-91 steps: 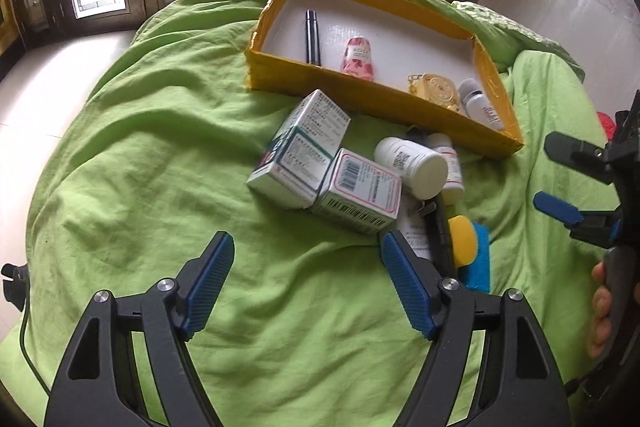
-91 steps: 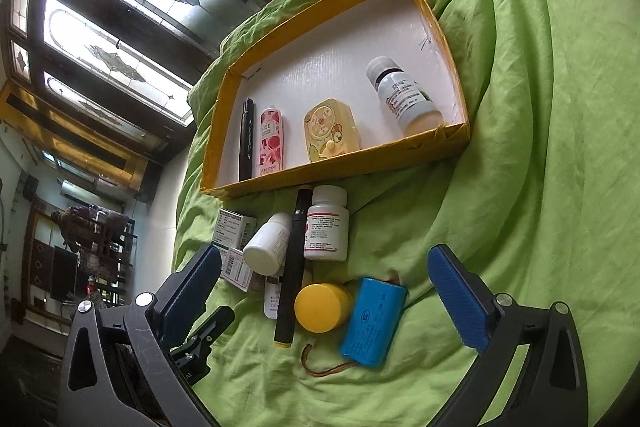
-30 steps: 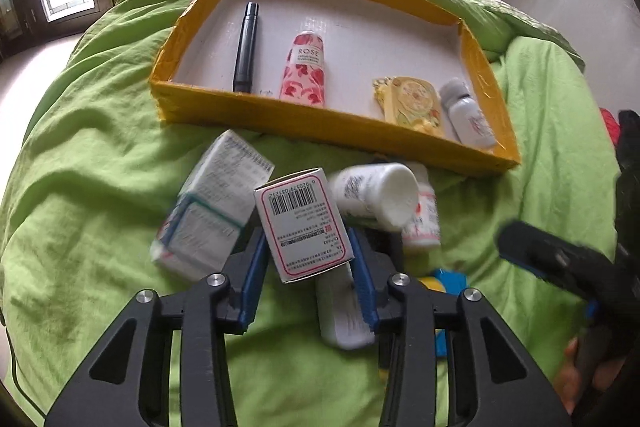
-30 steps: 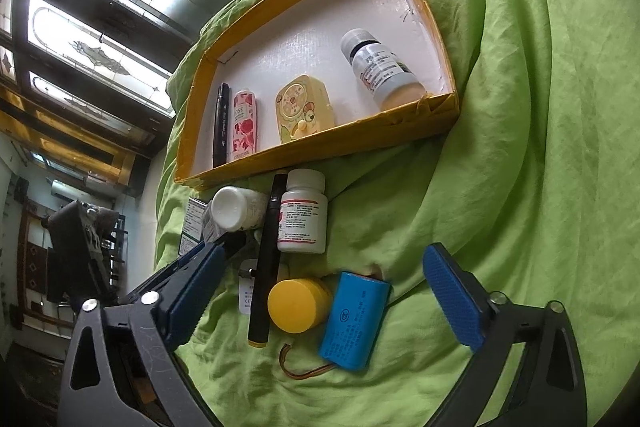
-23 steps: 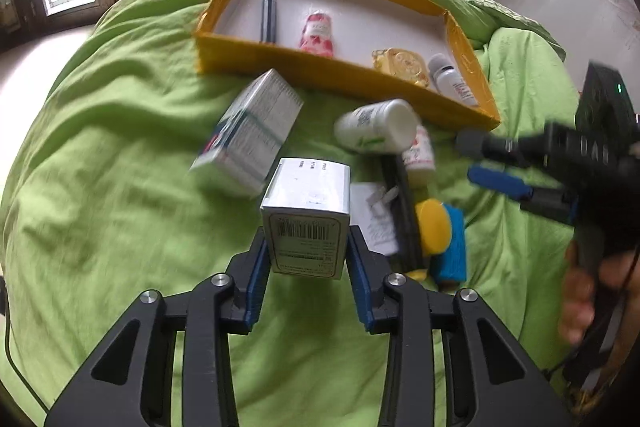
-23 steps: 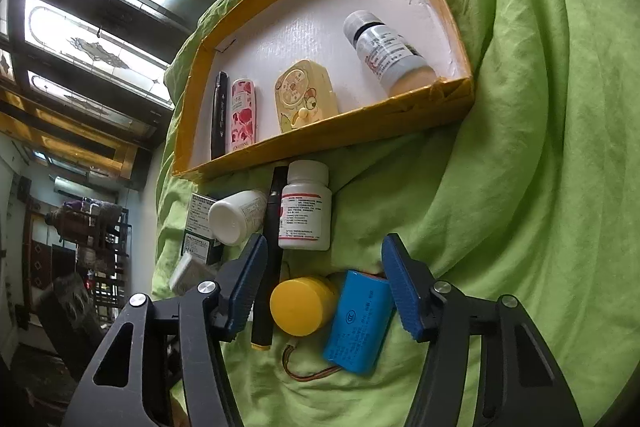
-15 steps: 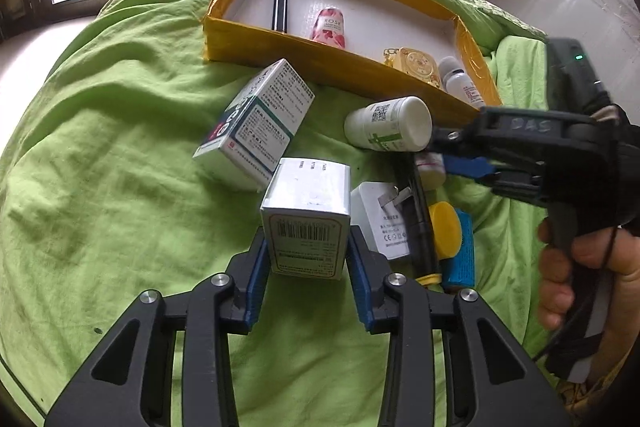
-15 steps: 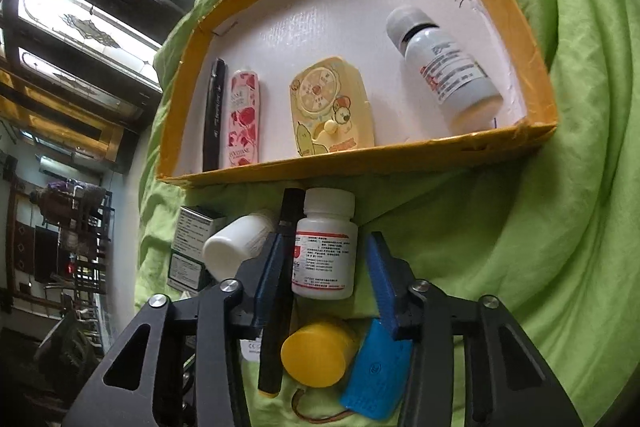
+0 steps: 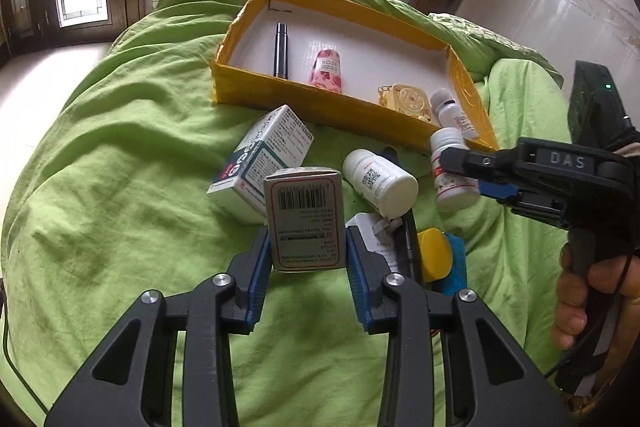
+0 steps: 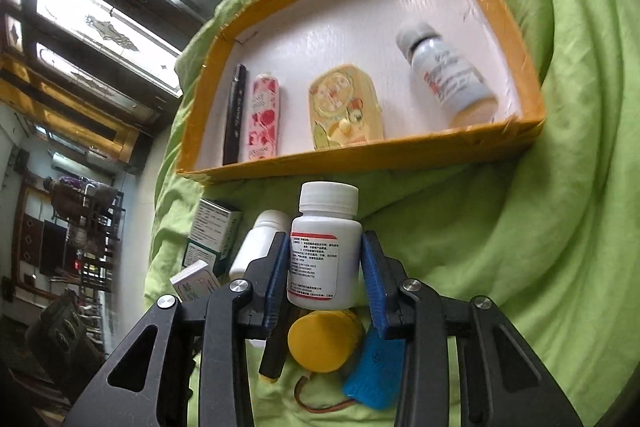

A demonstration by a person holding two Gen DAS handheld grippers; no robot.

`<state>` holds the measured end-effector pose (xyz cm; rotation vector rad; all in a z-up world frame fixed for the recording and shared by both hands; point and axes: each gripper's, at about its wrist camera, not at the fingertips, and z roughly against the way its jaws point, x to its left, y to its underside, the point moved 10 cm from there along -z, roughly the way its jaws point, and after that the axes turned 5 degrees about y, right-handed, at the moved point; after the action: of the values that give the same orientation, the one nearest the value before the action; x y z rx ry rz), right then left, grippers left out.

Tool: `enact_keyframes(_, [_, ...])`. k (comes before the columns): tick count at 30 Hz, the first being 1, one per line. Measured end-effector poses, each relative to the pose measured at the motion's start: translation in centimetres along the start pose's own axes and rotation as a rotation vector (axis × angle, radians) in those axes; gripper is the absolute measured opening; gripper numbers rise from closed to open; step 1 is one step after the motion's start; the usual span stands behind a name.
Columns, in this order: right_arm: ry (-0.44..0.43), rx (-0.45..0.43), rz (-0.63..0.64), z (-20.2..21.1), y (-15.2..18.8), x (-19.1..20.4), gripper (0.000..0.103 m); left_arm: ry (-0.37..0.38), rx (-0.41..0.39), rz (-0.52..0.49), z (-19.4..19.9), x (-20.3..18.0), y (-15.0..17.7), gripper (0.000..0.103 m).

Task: Organize rigid objects
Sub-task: 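Lift the box and pill bottle off the bedspread with both grippers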

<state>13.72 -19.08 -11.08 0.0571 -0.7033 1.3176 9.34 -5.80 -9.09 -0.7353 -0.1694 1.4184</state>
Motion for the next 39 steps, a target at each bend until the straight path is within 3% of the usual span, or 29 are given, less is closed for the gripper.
enact_keyframes(12, [0.005,-0.022,0.046,0.8,0.2,1.6,0.032,0.002,-0.017,0.024,0.6,0.5,-0.2,0.033])
enact_keyframes(24, [0.061,-0.082,0.090,1.9,0.4,2.0,0.032,0.052,-0.044,0.053,1.3,0.4,-0.6,0.033])
enact_keyframes(39, [0.075,-0.092,0.110,1.9,0.7,2.3,0.032,0.090,-0.052,0.057,1.6,-0.2,-0.8,0.033])
